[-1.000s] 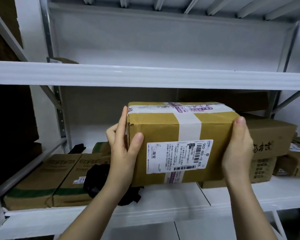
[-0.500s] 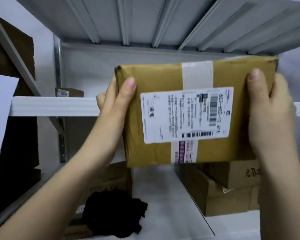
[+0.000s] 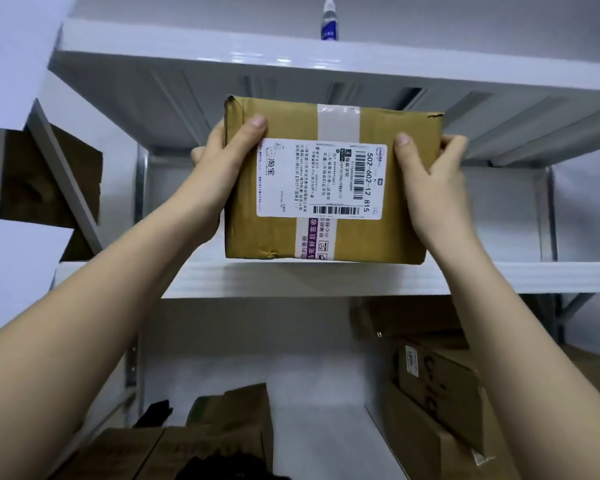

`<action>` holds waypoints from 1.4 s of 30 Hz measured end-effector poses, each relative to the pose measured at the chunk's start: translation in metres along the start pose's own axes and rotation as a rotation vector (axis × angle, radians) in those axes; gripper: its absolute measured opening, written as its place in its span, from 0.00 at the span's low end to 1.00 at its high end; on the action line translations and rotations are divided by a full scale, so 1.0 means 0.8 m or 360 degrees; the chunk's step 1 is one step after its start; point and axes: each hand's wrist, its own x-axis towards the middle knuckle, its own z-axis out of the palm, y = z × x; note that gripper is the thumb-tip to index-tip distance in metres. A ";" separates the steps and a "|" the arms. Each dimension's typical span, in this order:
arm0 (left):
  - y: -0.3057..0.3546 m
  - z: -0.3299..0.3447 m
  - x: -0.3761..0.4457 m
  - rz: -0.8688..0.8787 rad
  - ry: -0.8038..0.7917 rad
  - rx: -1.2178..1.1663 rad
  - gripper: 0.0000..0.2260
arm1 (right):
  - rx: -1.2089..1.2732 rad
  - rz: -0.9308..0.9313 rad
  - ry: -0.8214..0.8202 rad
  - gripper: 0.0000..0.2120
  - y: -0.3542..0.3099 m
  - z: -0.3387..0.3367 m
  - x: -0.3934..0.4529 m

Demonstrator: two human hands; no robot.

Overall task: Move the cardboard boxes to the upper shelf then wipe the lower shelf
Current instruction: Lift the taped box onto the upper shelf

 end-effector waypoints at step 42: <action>-0.182 -0.102 0.085 -0.1042 -0.0078 0.0826 0.36 | -0.0517 -0.1193 -0.0897 0.36 -0.031 0.307 0.115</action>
